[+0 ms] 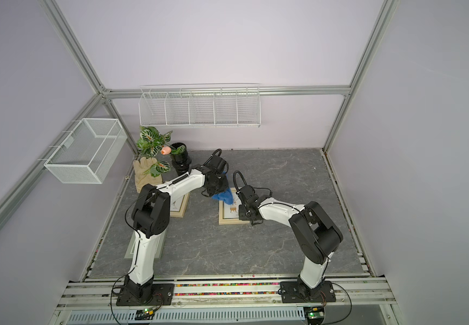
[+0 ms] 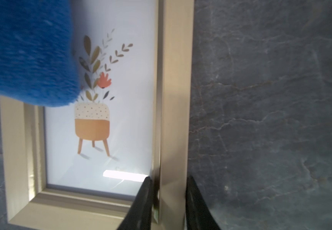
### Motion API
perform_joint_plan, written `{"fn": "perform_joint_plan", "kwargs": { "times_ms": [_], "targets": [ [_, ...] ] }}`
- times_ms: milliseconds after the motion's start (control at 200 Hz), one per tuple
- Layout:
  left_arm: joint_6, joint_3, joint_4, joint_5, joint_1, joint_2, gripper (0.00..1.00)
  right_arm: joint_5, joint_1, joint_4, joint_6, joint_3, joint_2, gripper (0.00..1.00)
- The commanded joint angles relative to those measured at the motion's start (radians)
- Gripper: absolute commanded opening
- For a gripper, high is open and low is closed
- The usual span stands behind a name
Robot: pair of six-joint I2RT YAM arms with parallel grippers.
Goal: Wipe the picture frame with a cloth
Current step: Wipe the dirt from the picture frame.
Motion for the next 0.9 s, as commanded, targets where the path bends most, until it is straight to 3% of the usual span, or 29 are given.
{"fn": "perform_joint_plan", "kwargs": {
  "times_ms": [0, 225, 385, 535, 640, 775, 895],
  "targets": [
    [0.019, -0.095, -0.034, -0.017, -0.030, -0.070, 0.00, 0.005, -0.014, -0.039, -0.007, -0.037, 0.007, 0.22],
    [-0.049, -0.372, 0.081, 0.061, -0.125, -0.249, 0.00, 0.004, -0.023, -0.049, -0.009, -0.029, 0.014, 0.22],
    [-0.072, -0.448, 0.093, 0.077, -0.167, -0.296, 0.00, 0.006, -0.023, -0.055, -0.014, -0.024, 0.021, 0.21],
    [-0.035, -0.358, 0.087, 0.034, -0.089, -0.226, 0.00, 0.003, -0.023, -0.053, -0.006, -0.027, 0.018, 0.21],
    [0.000, -0.203, 0.071, 0.013, -0.031, -0.120, 0.00, -0.002, -0.021, -0.049, -0.001, -0.033, 0.011, 0.21],
    [0.028, 0.006, -0.002, -0.013, -0.024, 0.010, 0.00, 0.001, -0.021, -0.052, -0.001, -0.039, 0.007, 0.21],
    [0.015, -0.027, -0.010, -0.047, -0.053, -0.020, 0.00, 0.001, -0.020, -0.043, 0.001, -0.044, 0.005, 0.21]
  ]
}}
